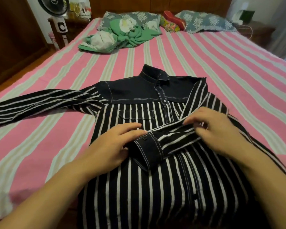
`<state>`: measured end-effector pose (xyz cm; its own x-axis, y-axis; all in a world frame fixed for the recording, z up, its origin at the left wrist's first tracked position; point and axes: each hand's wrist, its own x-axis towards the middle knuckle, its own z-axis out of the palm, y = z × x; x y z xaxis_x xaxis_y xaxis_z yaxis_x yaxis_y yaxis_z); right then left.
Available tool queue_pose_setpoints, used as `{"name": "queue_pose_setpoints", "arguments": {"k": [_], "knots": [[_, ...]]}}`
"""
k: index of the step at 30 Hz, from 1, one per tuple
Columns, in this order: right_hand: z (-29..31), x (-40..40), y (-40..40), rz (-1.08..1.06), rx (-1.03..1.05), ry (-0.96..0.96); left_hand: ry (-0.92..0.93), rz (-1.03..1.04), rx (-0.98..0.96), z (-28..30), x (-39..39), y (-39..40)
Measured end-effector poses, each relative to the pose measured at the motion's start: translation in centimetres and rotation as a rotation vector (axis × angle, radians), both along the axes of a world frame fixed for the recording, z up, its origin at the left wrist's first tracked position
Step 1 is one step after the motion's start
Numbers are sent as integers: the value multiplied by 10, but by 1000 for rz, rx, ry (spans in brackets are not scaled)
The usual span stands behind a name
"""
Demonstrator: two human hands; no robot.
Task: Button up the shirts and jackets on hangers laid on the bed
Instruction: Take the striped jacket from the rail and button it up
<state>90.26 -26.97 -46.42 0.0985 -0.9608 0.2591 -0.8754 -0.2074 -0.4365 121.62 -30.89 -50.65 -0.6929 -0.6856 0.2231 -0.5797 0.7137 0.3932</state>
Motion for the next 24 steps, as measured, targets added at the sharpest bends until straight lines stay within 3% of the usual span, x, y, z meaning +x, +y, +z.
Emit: {"name": "queue_pose_setpoints", "arguments": {"k": [2, 5, 11, 15, 17, 20, 22, 24], "knots": [[-6, 23, 13, 247, 129, -29, -77, -113, -60, -2, 0, 0], [-33, 41, 25, 415, 301, 186, -116, -98, -92, -10, 4, 0], [-43, 40, 45, 408, 290, 238, 54, 157, -28, -8, 4, -1], [-49, 51, 51, 360, 198, 331, 107, 101, -81, 20, -28, 13], [-52, 61, 52, 329, 118, 368, -14, 89, -55, 23, -51, 19], [-50, 63, 43, 229, 187, 165, -298, 177, 31, 3, -66, 22], [-46, 51, 28, 117, 233, 27, -287, 231, 136, -4, -63, 20], [-41, 43, 16, 103, 248, 22, -226, 268, 208, -4, -62, 16]]}}
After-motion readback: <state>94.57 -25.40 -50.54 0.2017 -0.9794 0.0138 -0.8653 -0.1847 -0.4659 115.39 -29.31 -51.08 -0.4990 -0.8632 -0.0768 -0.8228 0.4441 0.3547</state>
